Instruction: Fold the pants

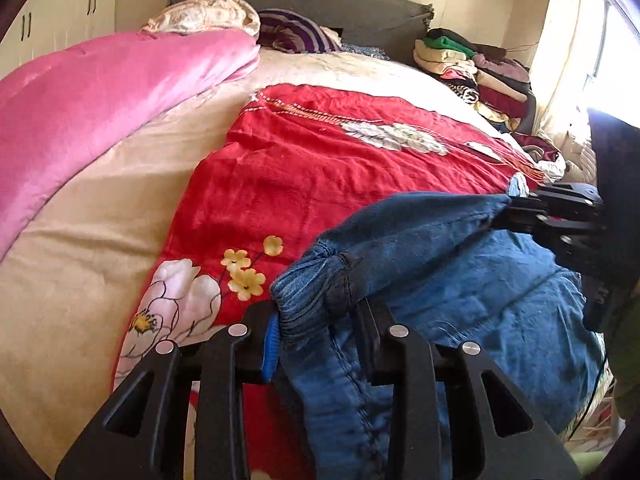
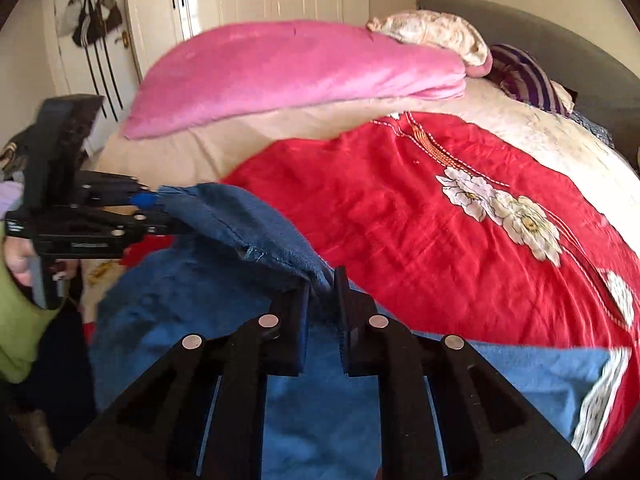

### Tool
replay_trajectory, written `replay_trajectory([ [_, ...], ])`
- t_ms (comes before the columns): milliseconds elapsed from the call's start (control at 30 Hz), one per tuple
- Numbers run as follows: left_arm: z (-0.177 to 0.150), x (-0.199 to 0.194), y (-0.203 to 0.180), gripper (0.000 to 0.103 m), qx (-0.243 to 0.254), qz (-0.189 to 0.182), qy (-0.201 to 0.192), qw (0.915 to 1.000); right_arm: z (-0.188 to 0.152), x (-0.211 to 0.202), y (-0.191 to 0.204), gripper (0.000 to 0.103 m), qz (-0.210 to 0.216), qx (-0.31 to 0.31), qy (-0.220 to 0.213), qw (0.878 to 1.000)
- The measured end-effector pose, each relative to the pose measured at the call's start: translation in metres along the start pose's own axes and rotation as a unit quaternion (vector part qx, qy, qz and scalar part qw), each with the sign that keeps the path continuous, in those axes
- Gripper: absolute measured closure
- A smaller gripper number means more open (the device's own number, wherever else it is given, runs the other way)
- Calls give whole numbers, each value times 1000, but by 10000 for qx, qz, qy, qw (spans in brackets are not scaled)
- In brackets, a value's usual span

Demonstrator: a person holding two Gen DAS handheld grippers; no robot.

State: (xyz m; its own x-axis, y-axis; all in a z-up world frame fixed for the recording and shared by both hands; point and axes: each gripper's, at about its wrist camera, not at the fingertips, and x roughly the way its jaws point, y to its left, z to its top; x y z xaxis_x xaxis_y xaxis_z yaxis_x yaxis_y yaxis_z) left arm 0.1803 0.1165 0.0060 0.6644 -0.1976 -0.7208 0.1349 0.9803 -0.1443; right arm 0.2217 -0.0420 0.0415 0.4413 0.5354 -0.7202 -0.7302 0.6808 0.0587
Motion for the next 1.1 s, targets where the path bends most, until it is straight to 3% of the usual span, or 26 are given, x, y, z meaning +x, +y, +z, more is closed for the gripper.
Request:
replay_trajectory([
  [200, -18, -28, -17, 72, 223, -21, -140, 9997, -31, -40, 27, 96, 164, 170, -208, 9995],
  [533, -67, -72, -30, 67, 255, 23, -248, 9994, -85, -85, 97, 96, 484, -83, -45, 9988],
  [667, -89, -73, -20, 64, 21, 43, 4, 10000, -100, -84, 119, 96, 670, -166, 116, 9975],
  [833, -107, -72, -13, 64, -112, 203, 246, 9994, -118, -68, 132, 96, 609, -96, 433, 9972],
  [967, -117, -85, -2, 64, -361, 278, 217, 9987, -123, -69, 137, 96, 606, -116, 462, 9970],
  [1100, -116, -110, -1, 64, -506, 338, -83, 9981, -129, -70, 144, 96, 568, -279, 482, 9968],
])
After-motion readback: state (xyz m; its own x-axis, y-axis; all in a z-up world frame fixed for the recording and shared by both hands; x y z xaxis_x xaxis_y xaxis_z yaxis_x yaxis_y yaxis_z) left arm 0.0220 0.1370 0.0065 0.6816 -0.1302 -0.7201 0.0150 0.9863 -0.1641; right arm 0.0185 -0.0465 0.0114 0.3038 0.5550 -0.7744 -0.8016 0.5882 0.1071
